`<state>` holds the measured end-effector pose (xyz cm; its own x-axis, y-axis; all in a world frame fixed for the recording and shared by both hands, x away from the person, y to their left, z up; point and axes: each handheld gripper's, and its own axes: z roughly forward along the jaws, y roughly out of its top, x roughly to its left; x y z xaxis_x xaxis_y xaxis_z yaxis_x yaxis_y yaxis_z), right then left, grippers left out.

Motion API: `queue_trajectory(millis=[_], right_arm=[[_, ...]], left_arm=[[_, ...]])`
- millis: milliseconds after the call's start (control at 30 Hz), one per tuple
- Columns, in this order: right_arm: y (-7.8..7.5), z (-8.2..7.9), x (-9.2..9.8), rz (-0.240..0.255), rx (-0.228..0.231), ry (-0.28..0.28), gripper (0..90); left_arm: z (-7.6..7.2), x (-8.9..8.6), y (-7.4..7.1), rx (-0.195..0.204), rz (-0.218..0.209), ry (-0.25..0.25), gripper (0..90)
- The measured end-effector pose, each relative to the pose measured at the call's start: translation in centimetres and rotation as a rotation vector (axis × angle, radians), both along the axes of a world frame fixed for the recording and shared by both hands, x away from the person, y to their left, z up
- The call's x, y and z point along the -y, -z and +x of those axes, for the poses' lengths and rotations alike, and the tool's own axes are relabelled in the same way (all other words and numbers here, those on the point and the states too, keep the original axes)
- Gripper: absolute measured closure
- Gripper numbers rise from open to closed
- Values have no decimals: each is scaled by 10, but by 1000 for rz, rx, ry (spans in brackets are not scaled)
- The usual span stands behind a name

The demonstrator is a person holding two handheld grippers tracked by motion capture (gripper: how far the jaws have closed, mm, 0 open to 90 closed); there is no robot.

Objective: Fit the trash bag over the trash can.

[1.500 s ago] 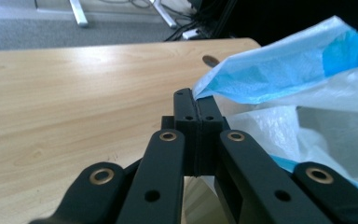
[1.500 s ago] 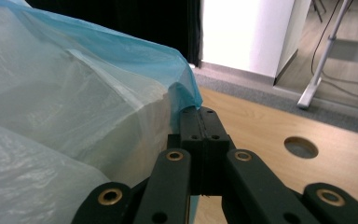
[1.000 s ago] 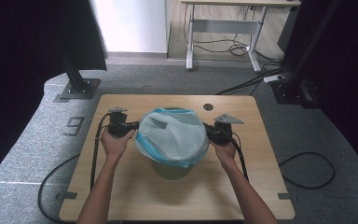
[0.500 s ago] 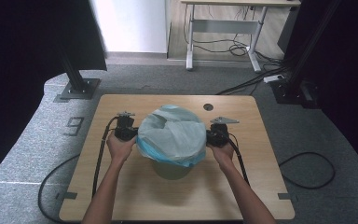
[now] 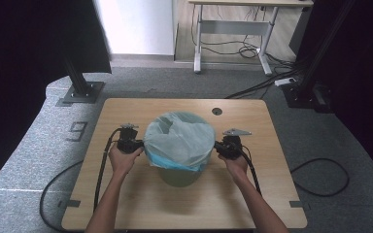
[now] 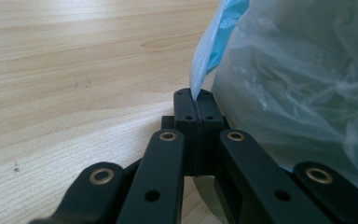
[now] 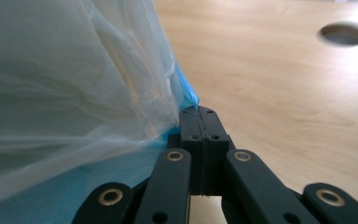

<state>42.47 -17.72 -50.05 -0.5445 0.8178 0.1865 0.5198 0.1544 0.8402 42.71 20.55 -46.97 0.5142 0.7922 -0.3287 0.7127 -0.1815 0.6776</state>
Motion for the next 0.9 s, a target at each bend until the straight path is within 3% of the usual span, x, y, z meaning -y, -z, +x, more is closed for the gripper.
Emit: queue_trajectory(millis=[33,133,267,300,333,367,400,433,467,500,533,567,767,833,900], right_arm=[[-3,-3,8,27,40,34,844],[-15,-12,22,71,93,90,739],[-27,-32,32,128,159,118,643],[-33,-47,36,153,172,91,607],[-33,-47,36,153,172,91,607],[-37,-64,37,174,186,51,580],[-37,-64,37,174,186,51,580],[-39,-80,37,181,199,10,565],[-39,-80,37,181,199,10,565],[-42,-92,36,185,199,-29,539],[-42,-92,36,185,199,-29,539],[-44,-102,34,193,197,-70,498],[-53,-121,26,229,213,-165,403],[-59,-129,16,247,216,-217,312],[-61,-134,6,234,213,-242,297]], left_arm=[[-2,0,-1,10,2,8,898],[-4,-1,-3,16,-1,11,895],[-8,-4,-4,27,-9,11,893],[-8,-5,-4,29,-15,12,892],[-9,-6,-4,30,-19,9,892],[-10,-8,-4,32,-27,6,892],[-10,-8,-4,32,-27,6,892],[-10,-9,-4,31,-30,7,892],[-11,-9,-4,33,-29,8,892],[-12,-9,-4,34,-31,8,892],[-13,-9,-5,36,-32,10,892],[-16,-9,-6,44,-32,12,892],[-20,-10,-9,53,-33,15,891],[-22,-10,-11,54,-32,18,890],[-23,-10,-11,52,-31,20,889]])
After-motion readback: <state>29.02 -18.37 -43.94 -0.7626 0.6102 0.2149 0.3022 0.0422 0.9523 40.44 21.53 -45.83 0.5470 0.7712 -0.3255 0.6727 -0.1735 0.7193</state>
